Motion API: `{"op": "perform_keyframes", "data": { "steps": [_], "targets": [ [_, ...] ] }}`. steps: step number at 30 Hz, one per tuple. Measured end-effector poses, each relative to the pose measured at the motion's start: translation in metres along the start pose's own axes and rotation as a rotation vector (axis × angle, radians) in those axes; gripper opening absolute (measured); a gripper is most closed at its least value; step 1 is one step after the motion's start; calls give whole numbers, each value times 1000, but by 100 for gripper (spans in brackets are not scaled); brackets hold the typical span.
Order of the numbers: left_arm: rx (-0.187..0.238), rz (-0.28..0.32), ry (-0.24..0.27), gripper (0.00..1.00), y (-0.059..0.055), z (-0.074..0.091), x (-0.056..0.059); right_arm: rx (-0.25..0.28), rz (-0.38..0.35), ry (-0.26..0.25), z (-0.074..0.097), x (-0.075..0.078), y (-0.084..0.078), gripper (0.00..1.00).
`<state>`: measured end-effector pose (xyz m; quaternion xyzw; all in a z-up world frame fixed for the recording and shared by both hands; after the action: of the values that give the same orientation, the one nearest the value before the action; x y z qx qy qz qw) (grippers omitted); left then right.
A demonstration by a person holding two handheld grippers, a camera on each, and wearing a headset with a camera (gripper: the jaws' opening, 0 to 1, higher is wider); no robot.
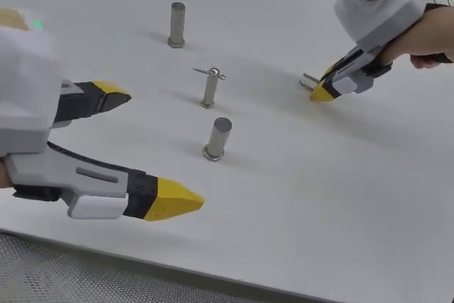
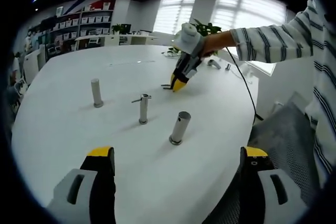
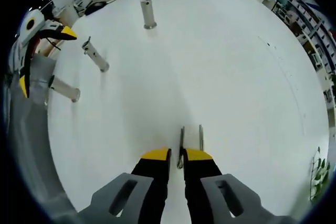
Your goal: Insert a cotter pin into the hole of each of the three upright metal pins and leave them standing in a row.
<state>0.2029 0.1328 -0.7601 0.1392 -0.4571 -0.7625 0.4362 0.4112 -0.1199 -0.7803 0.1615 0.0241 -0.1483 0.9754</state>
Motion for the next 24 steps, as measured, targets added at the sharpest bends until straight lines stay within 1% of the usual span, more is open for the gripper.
{"op": "perform_keyframes", "data": {
  "steps": [1,3,5,6,8,13,14,15,16,17,18,19,21,24],
  "targets": [
    [4,6,0,99,0,0,0,3,2,-5,0,0,0,9],
    [7,6,1,99,1,0,0,2,28,-6,0,-1,-1,8],
    [4,8,6,99,1,1,-2,4,46,-25,0,0,-1,5],
    [2,12,8,99,1,1,-2,5,48,-18,0,-1,0,5],
    [0,13,14,99,0,1,-3,6,38,-24,0,-1,0,5],
    [5,10,16,99,1,2,-4,2,73,-45,0,-2,1,4],
    [8,7,15,97,2,1,-4,6,73,-51,0,-3,0,4],
    [15,3,15,92,2,2,-4,11,83,-60,0,-3,-1,4],
    [28,-1,12,85,3,2,-3,18,130,-75,0,-3,-1,4],
    [30,4,8,81,3,2,-3,28,121,-82,-1,-5,-3,4],
    [26,12,5,80,3,2,-2,33,110,-88,-1,-5,-4,3],
    [22,15,3,82,4,2,-2,49,89,-96,-1,-3,-4,3],
    [19,0,-1,86,4,2,-1,55,84,-101,-1,-3,-5,3],
    [18,0,-11,86,6,2,1,55,92,-116,-2,-2,-4,3]
  ]
}}
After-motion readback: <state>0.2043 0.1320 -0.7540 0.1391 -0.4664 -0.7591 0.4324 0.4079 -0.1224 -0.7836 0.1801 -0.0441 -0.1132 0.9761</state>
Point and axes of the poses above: the centre of the closed fingertips' face, and the gripper's own axes: z roughly backward along the fingers, x roughly to its right, y roughly out of its top, the point moved 9 cm from there along z, roughly backward along the fingers, and after that the axes turned 7 degrees about y, right-handed, at the moved point
